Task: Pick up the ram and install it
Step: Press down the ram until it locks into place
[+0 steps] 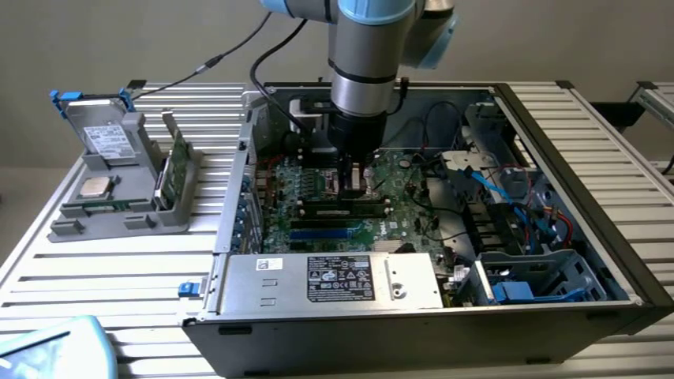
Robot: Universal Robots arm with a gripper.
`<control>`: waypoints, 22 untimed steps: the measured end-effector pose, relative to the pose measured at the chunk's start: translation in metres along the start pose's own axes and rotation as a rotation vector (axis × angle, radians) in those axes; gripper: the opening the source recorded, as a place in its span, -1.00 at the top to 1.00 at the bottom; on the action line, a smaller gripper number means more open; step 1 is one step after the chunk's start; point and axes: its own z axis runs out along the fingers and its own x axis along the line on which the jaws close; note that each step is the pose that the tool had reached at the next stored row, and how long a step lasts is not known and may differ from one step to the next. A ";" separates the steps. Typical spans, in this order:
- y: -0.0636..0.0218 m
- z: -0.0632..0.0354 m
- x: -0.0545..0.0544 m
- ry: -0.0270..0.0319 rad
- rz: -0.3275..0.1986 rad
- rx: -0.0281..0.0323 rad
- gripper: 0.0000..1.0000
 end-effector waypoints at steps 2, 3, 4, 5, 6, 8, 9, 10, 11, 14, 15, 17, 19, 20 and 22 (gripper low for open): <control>0.0004 -0.0067 0.000 -0.0021 0.000 0.0007 0.79; 0.0008 -0.0116 0.001 -0.0011 0.000 0.0000 0.79; 0.0010 -0.0146 0.001 -0.0011 0.000 0.0001 0.79; 0.0011 -0.0157 0.001 -0.0012 0.000 0.0001 0.79; 0.0011 -0.0162 0.001 -0.0011 0.000 0.0000 0.79; 0.0012 -0.0169 0.002 -0.0023 0.000 0.0001 0.79; 0.0012 -0.0172 0.002 -0.0030 0.000 0.0001 0.79; 0.0011 -0.0173 0.002 -0.0036 0.000 0.0001 0.79; 0.0011 -0.0173 0.002 -0.0039 0.000 0.0001 0.79; 0.0010 -0.0173 0.002 -0.0040 0.000 0.0001 0.79; 0.0010 -0.0174 0.002 -0.0039 0.000 0.0001 0.79; 0.0011 -0.0174 0.002 -0.0039 0.000 0.0001 0.79; 0.0011 -0.0173 0.002 -0.0040 0.000 0.0001 0.79; 0.0010 -0.0174 0.002 -0.0040 0.000 0.0001 0.79; 0.0011 -0.0174 0.002 -0.0039 0.000 0.0001 0.79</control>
